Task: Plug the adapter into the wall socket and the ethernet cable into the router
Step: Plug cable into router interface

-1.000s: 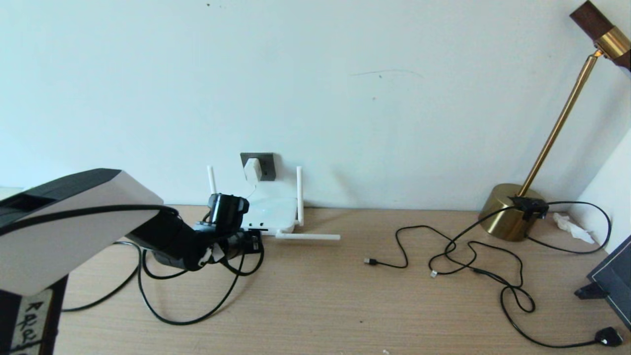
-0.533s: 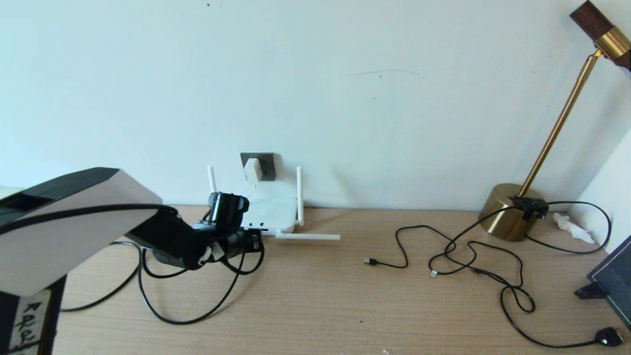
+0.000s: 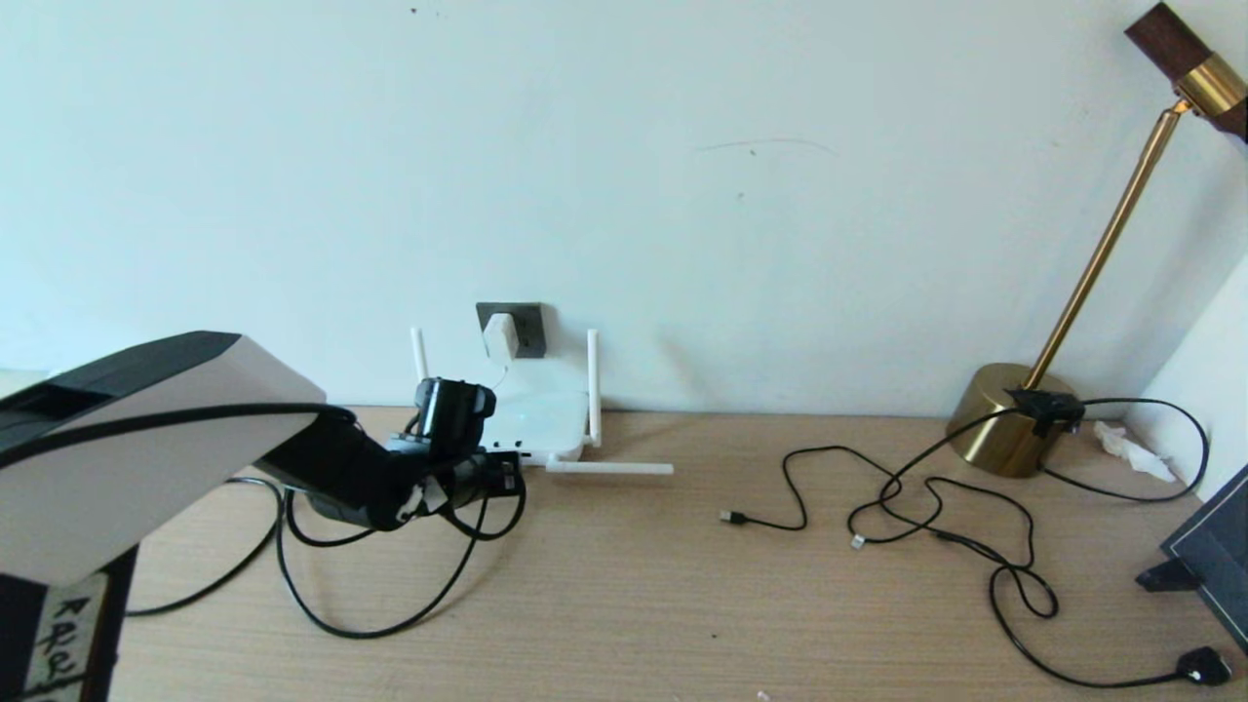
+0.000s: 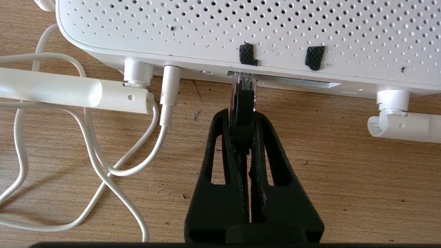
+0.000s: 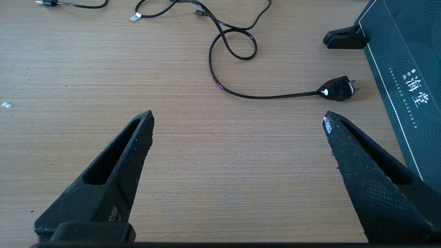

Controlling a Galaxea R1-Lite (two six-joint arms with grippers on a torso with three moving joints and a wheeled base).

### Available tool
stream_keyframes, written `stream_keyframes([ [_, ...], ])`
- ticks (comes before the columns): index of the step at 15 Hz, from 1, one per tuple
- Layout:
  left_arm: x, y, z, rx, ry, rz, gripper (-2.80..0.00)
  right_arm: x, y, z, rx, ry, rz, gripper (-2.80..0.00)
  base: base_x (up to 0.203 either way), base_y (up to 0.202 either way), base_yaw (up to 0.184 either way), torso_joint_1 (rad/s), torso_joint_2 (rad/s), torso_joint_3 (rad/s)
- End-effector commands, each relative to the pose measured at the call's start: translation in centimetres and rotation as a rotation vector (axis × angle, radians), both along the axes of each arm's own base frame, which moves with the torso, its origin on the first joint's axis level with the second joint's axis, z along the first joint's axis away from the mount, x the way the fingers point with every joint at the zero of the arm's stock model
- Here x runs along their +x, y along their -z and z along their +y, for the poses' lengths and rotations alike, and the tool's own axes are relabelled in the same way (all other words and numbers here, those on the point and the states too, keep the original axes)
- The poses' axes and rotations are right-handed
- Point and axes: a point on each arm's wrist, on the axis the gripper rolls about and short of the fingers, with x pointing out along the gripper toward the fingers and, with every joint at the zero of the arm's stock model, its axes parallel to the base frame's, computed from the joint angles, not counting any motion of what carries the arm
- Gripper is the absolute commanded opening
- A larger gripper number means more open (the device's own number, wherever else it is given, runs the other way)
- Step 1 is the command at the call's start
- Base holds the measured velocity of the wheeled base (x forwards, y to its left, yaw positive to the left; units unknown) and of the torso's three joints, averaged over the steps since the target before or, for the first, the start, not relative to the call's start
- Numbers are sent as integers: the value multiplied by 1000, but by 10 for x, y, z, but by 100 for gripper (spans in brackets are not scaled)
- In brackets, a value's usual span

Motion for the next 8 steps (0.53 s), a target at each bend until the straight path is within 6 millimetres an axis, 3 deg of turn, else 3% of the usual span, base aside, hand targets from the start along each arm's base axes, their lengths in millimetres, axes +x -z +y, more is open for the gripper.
stream_keyframes([
  [1, 2, -1, 0, -3, -3, -10, -280, 0, 0, 0, 1, 1, 1, 0, 0, 0, 0, 0, 0, 0],
  [8, 1, -1, -1, -1, -1, -10, -280, 0, 0, 0, 2, 3, 0, 0, 0, 0, 0, 0, 0, 0],
])
